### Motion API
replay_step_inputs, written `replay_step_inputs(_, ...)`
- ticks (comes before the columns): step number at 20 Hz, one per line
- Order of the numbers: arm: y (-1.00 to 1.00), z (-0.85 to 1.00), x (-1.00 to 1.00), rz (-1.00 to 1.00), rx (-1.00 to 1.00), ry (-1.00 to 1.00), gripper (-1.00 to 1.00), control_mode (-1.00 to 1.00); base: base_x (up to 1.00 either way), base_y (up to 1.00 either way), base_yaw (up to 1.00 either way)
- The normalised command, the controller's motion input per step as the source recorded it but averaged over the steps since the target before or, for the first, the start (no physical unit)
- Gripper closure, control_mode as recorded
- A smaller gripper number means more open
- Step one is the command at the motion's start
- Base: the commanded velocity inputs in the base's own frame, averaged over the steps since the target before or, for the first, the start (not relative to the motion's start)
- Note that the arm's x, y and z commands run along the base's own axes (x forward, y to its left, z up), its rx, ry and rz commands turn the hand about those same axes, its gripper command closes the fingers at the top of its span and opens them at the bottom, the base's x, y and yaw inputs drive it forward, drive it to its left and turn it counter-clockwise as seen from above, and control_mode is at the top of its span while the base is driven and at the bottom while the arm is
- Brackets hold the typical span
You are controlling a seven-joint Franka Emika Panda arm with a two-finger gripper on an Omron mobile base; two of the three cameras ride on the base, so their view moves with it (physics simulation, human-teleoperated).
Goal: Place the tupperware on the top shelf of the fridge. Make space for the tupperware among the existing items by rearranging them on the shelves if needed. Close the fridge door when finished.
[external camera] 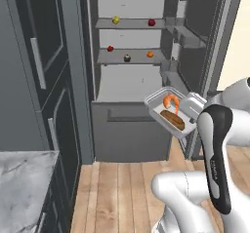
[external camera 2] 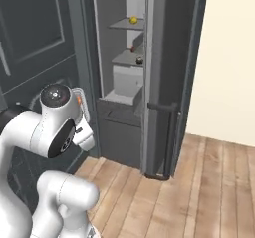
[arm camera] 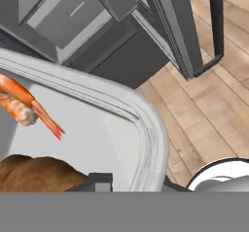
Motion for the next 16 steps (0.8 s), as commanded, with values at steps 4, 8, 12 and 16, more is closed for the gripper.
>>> replay_step_inputs(4, 0.0, 0.0, 0.0, 0.0, 0.0, 0.0, 1.0, 1.0, 0.67, 0.33, -0.5)
replay_step_inputs(8, 0.0, 0.0, 0.0, 0.0, 0.0, 0.0, 1.0, 1.0, 0.61, 0.59, -0.36)
replay_step_inputs(12, 0.0, 0.0, 0.0, 0.0, 0.0, 0.0, 1.0, 1.0, 0.55, 0.82, -0.24)
replay_step_inputs(16, 0.0, 0.0, 0.0, 0.0, 0.0, 0.0, 1.0, 1.0, 0.65, 0.45, -0.25)
